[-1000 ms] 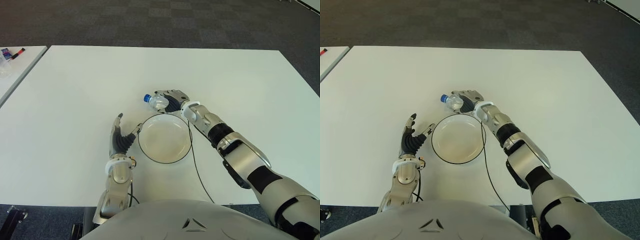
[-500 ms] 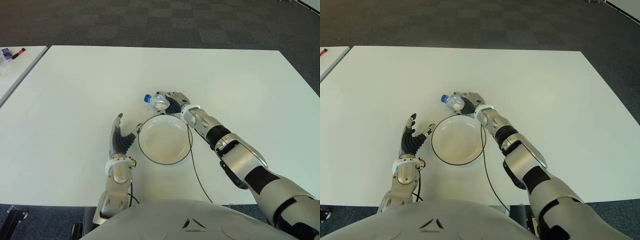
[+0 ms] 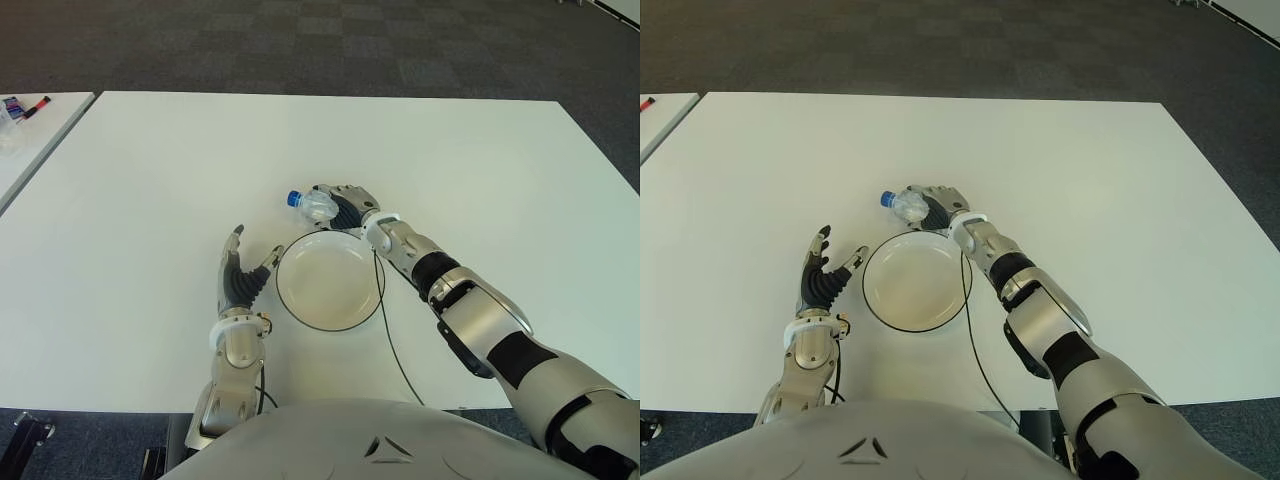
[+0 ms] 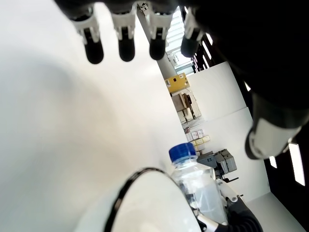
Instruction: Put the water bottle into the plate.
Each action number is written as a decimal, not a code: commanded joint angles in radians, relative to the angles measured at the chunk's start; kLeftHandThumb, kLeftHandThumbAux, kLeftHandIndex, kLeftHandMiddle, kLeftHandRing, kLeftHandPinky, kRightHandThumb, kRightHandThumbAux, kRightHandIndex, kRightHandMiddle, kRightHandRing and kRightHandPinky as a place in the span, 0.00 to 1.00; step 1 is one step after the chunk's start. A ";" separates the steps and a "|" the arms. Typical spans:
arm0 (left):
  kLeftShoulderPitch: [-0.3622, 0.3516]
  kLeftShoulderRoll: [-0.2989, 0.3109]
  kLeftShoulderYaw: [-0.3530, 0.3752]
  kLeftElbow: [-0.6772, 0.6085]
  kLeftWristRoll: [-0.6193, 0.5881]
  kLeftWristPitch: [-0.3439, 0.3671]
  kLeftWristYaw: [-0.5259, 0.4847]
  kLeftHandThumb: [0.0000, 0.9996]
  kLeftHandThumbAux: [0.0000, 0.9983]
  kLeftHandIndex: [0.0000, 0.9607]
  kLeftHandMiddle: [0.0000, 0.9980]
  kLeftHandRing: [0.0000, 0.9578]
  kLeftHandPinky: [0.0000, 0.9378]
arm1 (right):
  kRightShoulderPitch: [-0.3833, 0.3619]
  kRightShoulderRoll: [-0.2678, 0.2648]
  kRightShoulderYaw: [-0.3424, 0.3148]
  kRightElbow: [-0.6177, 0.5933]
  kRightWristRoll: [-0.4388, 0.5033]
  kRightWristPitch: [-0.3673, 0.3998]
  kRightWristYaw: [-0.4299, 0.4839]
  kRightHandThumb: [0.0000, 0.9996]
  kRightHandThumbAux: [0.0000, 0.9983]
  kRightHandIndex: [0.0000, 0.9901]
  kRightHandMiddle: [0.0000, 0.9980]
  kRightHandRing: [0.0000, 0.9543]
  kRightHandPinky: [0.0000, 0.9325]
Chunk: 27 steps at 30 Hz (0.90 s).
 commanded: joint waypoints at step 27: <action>0.036 -0.075 -0.052 -0.055 -0.032 -0.019 0.023 0.23 0.60 0.08 0.08 0.09 0.12 | -0.073 0.021 0.080 0.093 -0.032 0.086 0.229 0.32 0.55 0.00 0.10 0.15 0.21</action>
